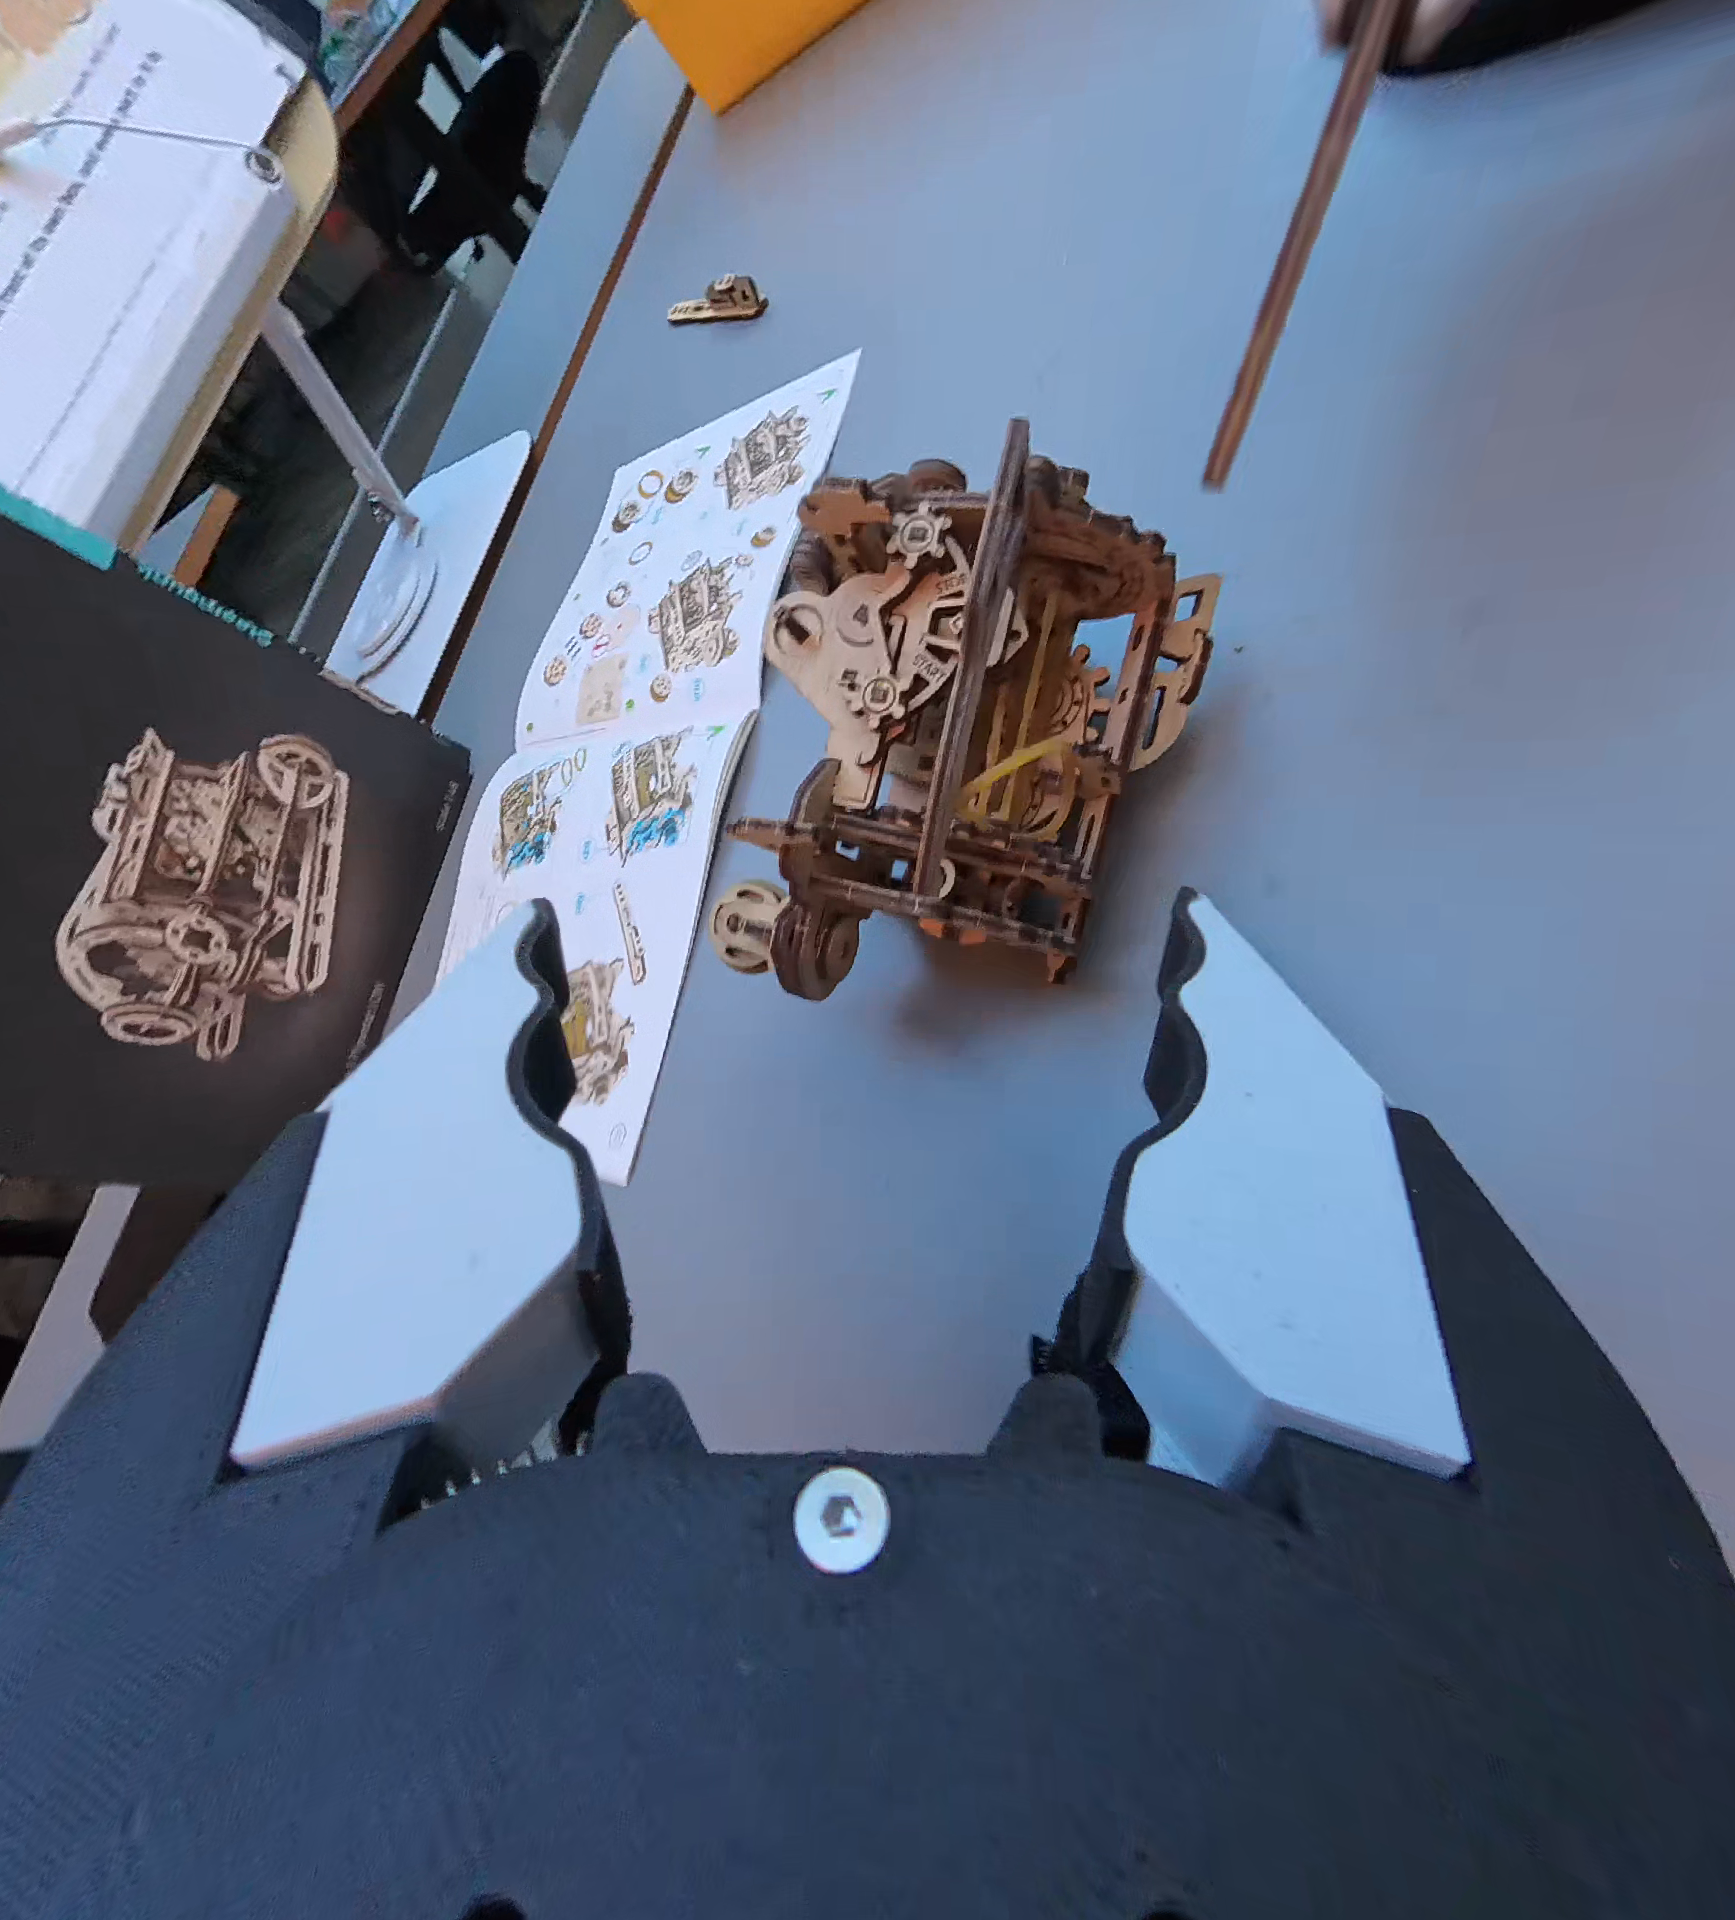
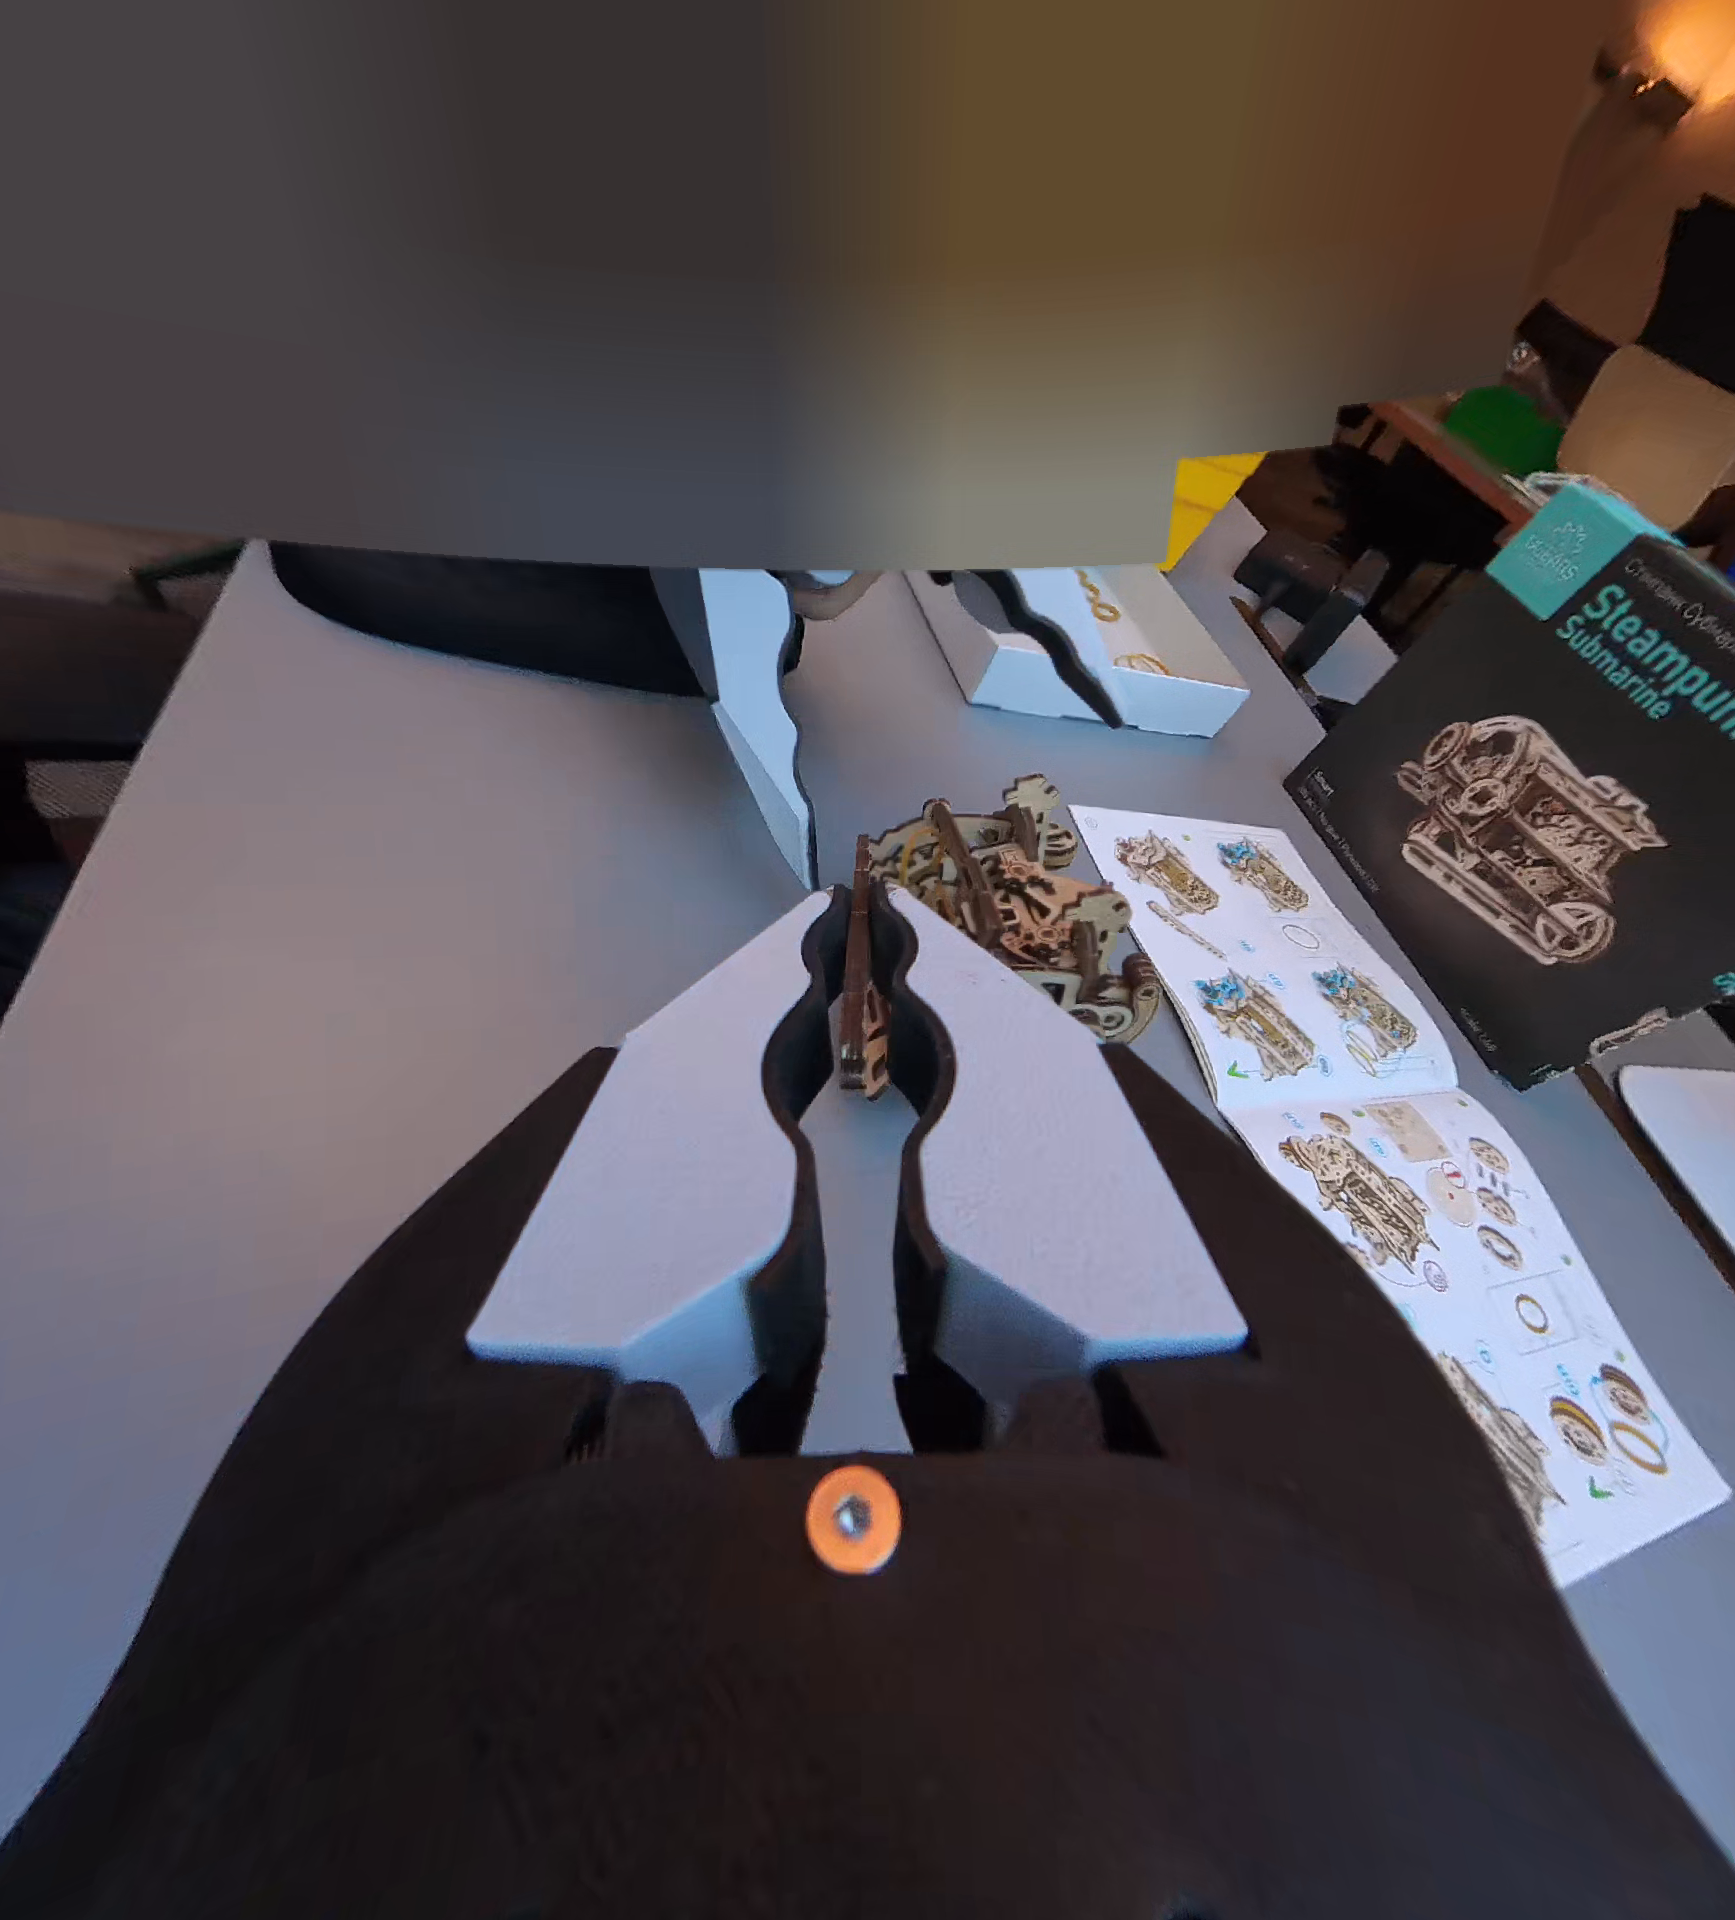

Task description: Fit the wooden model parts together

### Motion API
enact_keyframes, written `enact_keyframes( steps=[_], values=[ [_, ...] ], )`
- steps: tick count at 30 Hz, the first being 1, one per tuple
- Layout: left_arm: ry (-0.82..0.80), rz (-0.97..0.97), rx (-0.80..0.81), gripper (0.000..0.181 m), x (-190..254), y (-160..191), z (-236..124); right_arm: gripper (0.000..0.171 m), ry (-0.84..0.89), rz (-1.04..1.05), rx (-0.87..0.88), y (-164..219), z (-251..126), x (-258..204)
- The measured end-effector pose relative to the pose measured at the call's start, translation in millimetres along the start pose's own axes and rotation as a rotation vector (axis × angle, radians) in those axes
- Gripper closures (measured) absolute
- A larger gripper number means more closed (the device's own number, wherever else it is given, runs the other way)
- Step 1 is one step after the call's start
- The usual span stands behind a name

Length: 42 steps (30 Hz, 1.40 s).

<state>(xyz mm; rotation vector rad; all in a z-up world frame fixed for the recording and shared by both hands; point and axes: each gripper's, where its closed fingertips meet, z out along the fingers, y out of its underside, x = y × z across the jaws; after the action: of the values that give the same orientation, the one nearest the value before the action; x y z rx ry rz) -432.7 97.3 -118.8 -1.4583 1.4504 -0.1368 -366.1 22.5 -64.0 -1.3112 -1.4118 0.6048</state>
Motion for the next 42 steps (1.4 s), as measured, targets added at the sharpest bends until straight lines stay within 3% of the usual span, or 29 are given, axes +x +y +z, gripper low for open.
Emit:
enact_keyframes(
  steps=[11, 21, 25, 34, 42],
  values=[
    [0.091, 0.095, 0.036, 0.079, 8.7, 1.7, 24.6, 0.170, 0.219, -0.184, -0.161, 9.4, 29.6, -5.2],
    [0.077, 0.084, 0.054, 0.091, 13.6, 1.2, 24.0, 0.170, 0.238, -0.197, -0.175, 15.2, 31.1, -4.0],
    [0.083, 0.081, 0.052, 0.107, 15.7, 3.0, 25.6, 0.170, 0.251, -0.217, -0.191, 16.6, 32.4, -6.1],
    [0.105, 0.038, 0.040, 0.108, 15.6, 4.0, 25.8, 0.170, 0.258, -0.221, -0.222, 23.3, 32.6, -4.9],
    [0.139, -0.040, 0.020, 0.110, 15.9, 1.5, 27.1, 0.170, 0.324, -0.384, -0.299, 20.7, 43.0, -10.9]
  ],
)
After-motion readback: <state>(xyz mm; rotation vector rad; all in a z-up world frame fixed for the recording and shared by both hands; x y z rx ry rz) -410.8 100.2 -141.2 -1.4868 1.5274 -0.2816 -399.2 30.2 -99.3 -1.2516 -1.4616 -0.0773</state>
